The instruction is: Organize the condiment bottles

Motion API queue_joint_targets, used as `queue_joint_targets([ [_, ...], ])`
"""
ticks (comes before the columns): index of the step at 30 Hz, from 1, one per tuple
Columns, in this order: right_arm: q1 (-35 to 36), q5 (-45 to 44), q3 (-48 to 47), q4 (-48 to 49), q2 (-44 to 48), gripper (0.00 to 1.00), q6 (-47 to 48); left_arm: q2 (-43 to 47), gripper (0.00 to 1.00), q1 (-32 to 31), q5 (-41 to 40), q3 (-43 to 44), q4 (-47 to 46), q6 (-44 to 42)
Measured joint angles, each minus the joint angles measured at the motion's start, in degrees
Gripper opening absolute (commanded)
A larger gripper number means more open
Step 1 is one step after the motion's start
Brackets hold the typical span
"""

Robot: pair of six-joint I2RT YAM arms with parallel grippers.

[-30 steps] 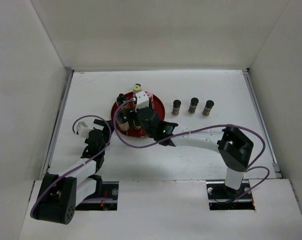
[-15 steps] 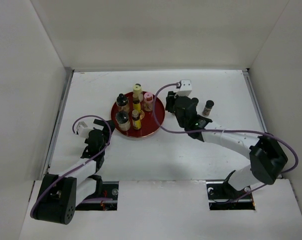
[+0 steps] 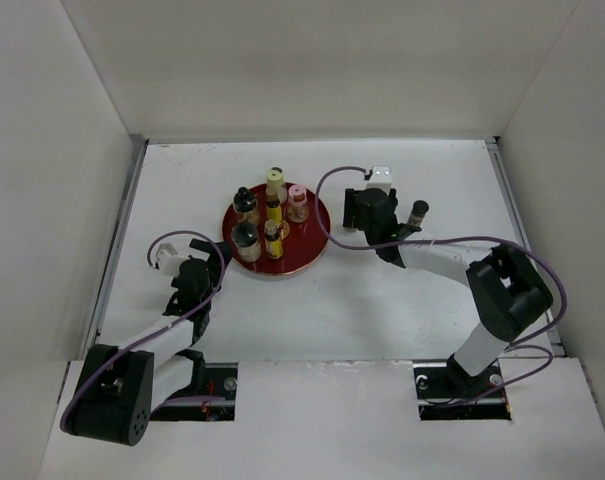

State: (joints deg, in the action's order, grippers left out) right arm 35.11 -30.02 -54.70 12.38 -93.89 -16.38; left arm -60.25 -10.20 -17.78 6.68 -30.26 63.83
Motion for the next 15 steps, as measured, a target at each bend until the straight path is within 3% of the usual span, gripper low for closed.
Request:
queue_joint_targets([
  [10,-0.4,2.9,-3.2,0.3,-5.6,0.69,0.3,-0.4,1.00,0.0,0.0,0.0,0.0,0.0],
  [15,-0.6,2.9,-4.3,1.2,-6.8,0.49,0.9,-0.4,1.00,0.0,0.0,0.0,0.0,0.0],
])
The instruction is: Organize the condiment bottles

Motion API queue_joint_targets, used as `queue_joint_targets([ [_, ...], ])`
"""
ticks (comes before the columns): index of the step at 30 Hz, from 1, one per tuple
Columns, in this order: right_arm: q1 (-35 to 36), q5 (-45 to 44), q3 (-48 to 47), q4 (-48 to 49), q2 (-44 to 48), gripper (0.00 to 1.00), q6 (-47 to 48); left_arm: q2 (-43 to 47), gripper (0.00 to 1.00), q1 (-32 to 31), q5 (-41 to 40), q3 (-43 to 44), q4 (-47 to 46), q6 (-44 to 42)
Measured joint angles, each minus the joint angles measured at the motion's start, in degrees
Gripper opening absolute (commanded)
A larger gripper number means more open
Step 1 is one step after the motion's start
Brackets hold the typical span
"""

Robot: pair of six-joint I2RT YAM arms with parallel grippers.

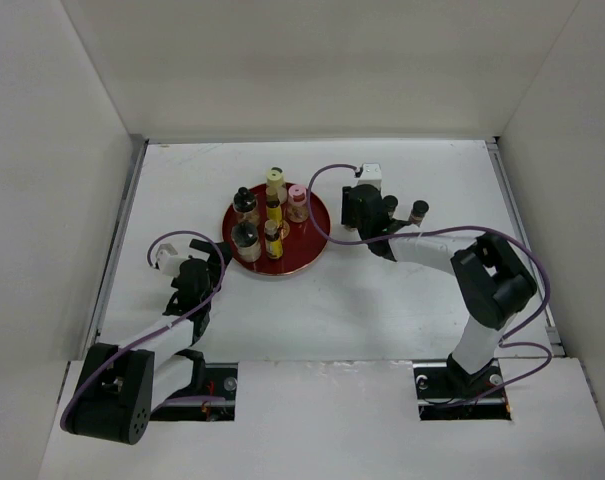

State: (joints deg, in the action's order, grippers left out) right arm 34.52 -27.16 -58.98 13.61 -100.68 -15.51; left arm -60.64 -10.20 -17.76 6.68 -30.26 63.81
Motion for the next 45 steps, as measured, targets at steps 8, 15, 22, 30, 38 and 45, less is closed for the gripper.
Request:
queue_joint_targets([
  [8,0.4,-2.6,-0.1,0.7,0.6,0.41,2.2,-0.7,1.00,-0.1,0.0,0.0,-0.1,0.0],
  [15,4.5,-3.1,-3.4,2.1,4.3,0.41,3.3,-1.3,1.00,-0.4,0.0,0.0,-0.5,0.0],
  [22,7.2,-0.8,-9.0,5.4,0.7,0.41,2.1,-1.3,1.00,-0.4,0.0,0.0,-0.7,0.0],
  [30,7.2,1.4,-9.7,6.1,-6.4,0.41,0.3,-0.4,1.00,-0.3,-0.2,0.0,-0.8,0.0],
  [38,7.7,1.2,-9.7,6.5,-8.6,0.43,0.1,0.1,1.00,-0.3,-0.4,0.0,-0.9,0.0],
  [45,8.3,0.0,-9.6,6.6,-10.0,0.53,0.1,-0.3,1.00,0.0,-0.4,0.0,-0.9,0.0],
])
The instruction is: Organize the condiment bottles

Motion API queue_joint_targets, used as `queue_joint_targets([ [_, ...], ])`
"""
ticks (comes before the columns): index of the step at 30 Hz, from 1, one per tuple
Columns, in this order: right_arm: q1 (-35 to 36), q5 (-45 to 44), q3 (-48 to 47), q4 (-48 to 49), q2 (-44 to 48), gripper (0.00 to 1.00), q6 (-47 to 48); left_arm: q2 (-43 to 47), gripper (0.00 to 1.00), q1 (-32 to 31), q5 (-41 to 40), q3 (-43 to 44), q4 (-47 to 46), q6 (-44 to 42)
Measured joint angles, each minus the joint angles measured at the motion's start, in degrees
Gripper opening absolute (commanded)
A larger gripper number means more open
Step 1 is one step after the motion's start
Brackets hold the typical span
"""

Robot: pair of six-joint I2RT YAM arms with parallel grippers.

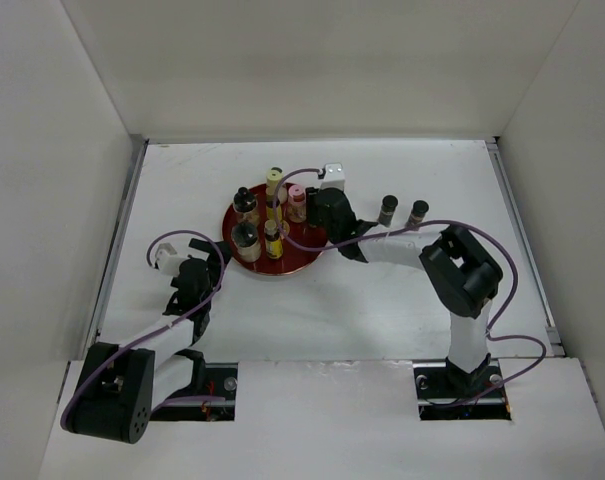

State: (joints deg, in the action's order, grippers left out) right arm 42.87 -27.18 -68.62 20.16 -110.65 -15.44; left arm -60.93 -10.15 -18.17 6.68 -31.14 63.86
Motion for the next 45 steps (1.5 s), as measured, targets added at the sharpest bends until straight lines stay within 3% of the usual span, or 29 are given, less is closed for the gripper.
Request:
queue_joint_targets([
  [7,0.7,-0.6,0.0,0.1,0.0,0.78,-0.6,0.0,1.00,0.0,0.0,0.0,0.0,0.0],
  [17,1.8,-0.3,5.6,0.1,10.0,0.84,-0.7,0.0,1.00,0.0,0.0,0.0,0.0,0.0],
  [18,1.8,0.0,6.8,0.3,12.2,0.78,-0.9,0.0,1.00,0.0,0.0,0.0,0.0,0.0],
  [21,0.4,1.6,11.1,1.0,18.5,0.33,-1.6,0.0,1.00,0.0,0.0,0.0,0.0,0.0],
  [23,-2.5,2.3,14.1,0.9,22.7,0.21,-2.7,0.1,1.00,0.0,0.0,0.0,0.0,0.0],
  [24,-4.3,2.2,15.0,0.7,24.1,0.21,-3.0,0.1,1.00,0.0,0.0,0.0,0.0,0.0],
  [27,-10.3,0.3,15.8,-1.5,26.3,0.29,-4.2,0.1,1.00,0.0,0.0,0.0,0.0,0.0],
  [31,-14.4,-4.1,16.0,-4.8,26.0,0.67,-4.2,0.1,1.00,0.0,0.0,0.0,0.0,0.0],
  [33,-15.3,-5.1,16.1,-5.8,25.2,0.76,-3.6,0.1,1.00,0.0,0.0,0.0,0.0,0.0],
  [38,-16.4,-5.3,16.0,-8.2,21.5,0.78,-2.8,0.1,1.00,0.0,0.0,0.0,0.0,0.0],
  [45,-18.3,-3.2,14.6,-9.7,17.3,0.71,-3.0,-0.7,1.00,0.0,0.1,0.0,0.0,0.0],
])
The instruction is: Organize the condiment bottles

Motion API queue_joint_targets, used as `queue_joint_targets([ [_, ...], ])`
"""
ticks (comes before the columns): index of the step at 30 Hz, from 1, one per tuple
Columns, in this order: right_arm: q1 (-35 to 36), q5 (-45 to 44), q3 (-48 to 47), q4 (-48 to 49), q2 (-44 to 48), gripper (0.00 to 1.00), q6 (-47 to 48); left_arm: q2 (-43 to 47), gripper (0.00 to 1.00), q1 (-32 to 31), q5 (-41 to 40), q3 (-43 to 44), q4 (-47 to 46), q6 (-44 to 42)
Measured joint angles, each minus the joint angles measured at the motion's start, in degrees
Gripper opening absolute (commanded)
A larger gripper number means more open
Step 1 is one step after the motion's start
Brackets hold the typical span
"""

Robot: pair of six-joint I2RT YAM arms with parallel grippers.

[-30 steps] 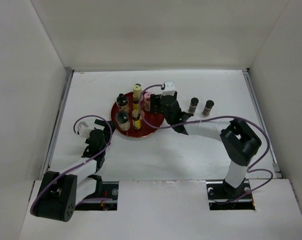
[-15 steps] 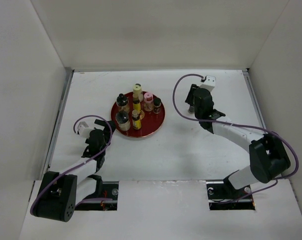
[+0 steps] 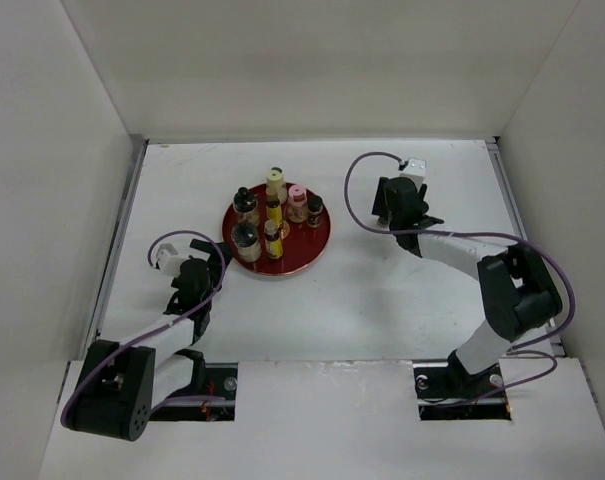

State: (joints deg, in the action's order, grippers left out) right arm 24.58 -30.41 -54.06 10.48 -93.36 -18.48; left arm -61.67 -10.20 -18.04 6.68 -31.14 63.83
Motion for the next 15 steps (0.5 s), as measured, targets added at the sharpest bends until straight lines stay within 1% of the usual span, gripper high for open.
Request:
queue_joint_targets([
  [1,-0.3,0.2,-0.2,-0.1,-0.1,0.70,-0.1,0.0,1.00,0.0,0.0,0.0,0.0,0.0],
  [5,-0.8,0.7,-1.0,-0.1,-0.9,0.61,-0.4,0.0,1.00,0.0,0.1,0.0,0.0,0.0],
  [11,-1.0,1.2,-1.4,0.2,-1.9,0.40,-0.9,0.0,1.00,0.0,0.0,0.0,0.0,0.0],
  [13,-1.0,1.3,-1.4,0.2,-1.9,0.37,-0.8,0.0,1.00,0.0,0.0,0.0,0.0,0.0],
  [15,-1.0,1.3,-1.3,0.2,-1.7,0.37,-0.8,0.0,1.00,0.0,0.0,0.0,0.0,0.0],
])
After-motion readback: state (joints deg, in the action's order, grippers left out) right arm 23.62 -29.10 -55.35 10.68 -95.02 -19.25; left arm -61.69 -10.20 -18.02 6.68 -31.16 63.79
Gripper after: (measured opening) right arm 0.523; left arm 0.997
